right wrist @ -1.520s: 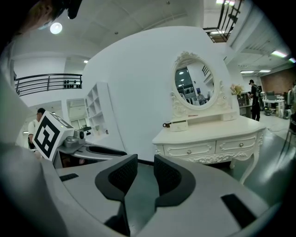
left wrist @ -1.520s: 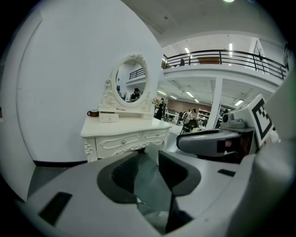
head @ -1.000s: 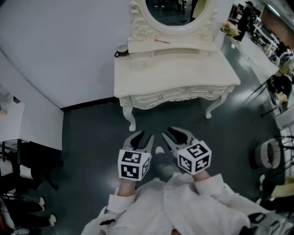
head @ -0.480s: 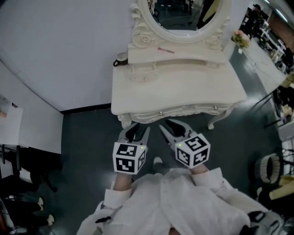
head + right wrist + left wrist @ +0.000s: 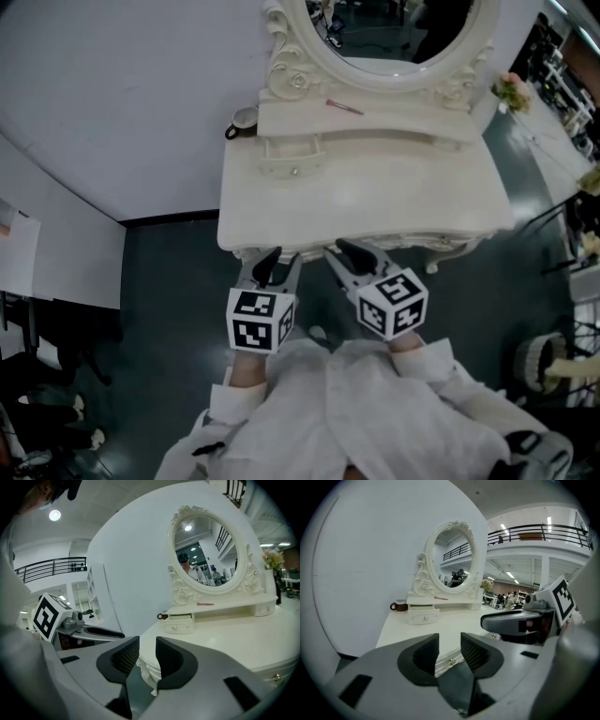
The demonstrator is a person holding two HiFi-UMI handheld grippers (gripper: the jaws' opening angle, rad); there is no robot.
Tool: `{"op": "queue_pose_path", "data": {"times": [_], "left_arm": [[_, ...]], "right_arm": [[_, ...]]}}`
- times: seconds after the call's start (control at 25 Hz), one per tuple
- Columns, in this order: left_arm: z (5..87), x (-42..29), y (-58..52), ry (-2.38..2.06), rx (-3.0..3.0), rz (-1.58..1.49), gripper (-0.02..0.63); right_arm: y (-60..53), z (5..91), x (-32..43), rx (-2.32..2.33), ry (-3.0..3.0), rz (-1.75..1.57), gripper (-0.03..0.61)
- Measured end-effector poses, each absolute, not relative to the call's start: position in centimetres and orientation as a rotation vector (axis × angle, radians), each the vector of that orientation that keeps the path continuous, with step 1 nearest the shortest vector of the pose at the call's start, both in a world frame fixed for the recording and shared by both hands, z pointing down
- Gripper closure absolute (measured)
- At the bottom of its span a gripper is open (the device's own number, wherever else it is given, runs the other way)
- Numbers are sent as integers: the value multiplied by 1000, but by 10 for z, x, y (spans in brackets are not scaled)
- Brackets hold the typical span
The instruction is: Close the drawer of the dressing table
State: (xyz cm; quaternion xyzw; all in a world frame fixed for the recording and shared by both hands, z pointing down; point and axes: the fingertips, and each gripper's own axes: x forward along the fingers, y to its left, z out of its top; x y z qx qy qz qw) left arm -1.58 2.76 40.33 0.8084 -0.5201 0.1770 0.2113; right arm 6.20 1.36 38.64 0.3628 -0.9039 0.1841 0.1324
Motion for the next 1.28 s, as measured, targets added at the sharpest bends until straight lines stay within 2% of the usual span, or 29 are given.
{"op": "queue_pose_path", "data": {"times": [0.8,1.28], "left_arm": [[426,-17,-46,-1367,2212,569,489],[424,-56,-137,-1299,2258,587,488]], "right_arm": [[-54,410,65,1079,-2597,685,477],[-143,401,31,1163,-2564,686,478]]}}
